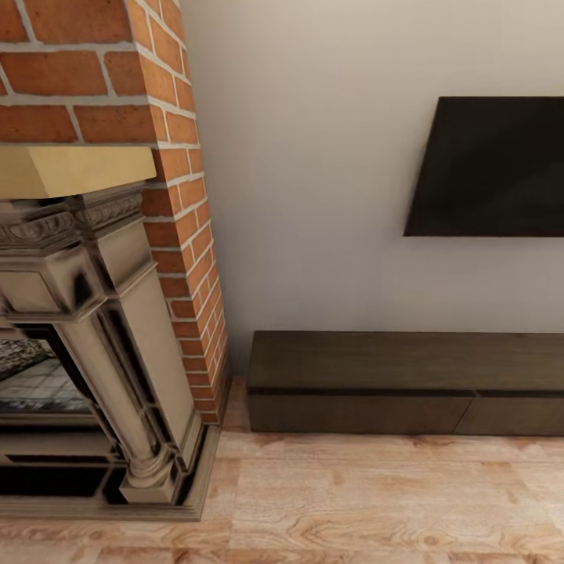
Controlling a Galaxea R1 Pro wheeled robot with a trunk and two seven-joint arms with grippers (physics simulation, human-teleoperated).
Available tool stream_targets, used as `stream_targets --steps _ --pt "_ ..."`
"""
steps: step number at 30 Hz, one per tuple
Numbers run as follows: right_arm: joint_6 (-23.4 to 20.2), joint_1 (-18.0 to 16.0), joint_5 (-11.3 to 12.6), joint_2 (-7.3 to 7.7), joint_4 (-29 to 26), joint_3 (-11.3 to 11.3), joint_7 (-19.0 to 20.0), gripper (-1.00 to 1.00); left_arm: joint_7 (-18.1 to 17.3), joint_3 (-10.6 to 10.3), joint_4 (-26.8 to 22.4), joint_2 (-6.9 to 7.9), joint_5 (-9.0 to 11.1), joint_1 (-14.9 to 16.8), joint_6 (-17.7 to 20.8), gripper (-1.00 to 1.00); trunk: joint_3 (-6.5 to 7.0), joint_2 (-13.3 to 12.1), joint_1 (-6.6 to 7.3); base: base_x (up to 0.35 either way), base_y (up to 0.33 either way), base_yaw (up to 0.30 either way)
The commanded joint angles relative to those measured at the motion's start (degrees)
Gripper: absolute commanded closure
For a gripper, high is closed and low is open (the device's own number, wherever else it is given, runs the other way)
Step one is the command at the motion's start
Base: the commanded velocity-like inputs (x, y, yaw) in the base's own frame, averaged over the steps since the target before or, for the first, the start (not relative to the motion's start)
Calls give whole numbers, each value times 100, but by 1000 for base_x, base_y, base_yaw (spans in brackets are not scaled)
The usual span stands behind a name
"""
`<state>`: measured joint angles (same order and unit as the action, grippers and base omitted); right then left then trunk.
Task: Place each of the two pumpkins and all three candles from the living room inside a cabinet in the living room (use any cabinet), then make sure every cabinet is closed, and position the cauldron so it is next to a table in the living room.
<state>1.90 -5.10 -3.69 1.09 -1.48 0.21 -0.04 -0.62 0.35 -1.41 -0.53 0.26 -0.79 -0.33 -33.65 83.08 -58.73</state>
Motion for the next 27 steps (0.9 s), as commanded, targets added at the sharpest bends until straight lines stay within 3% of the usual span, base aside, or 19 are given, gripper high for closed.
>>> stream_targets --steps 1,7,8,9,10,13,14,18,22,27 --pt "99 0 -1 2 -4 -5 -11 -100 0 0 0 0 0 0 -1 -100 0 0 0 0 0 0" --pt "371 -8 -14 -3 6 20 4 -100 7 0 -56 -11 6 0 -29 -100 0 0 0 0 0 0" --pt "381 -9 -16 -19 14 15 -3 -100 51 -16 -726 21 -37 71 -202 -100 0 0 0 0 0 0" --pt "379 -9 -17 -17 15 18 0 -100 51 -22 -916 23 -54 100 -191 -100 0 0 0 0 0 0" --pt "374 -9 -17 -17 16 22 3 -100 22 -40 -1573 17 -78 319 -49 -100 0 0 0 0 0 0" --pt "377 -9 -18 -25 14 23 4 -100 -89 -58 -1944 -46 -79 723 446 -100 0 0 0 0 0 0" --pt "379 -9 -18 -23 11 23 4 -100 -292 -85 -2046 -157 -79 1007 778 -100 0 0 0 0 0 0" --pt "381 -9 -22 -26 8 27 4 -100 -997 -300 -2175 -436 -79 1700 1283 -100 0 0 0 0 0 0" --pt "381 -9 -25 -29 3 31 4 -100 -1682 -792 -2338 -583 -55 2452 1817 -100 0 0 0 0 0 0" --pt "381 -9 -26 -23 -7 32 4 -100 -2591 -1023 -2978 -682 -28 2955 2612 -100 0 0 0 0 0 0"
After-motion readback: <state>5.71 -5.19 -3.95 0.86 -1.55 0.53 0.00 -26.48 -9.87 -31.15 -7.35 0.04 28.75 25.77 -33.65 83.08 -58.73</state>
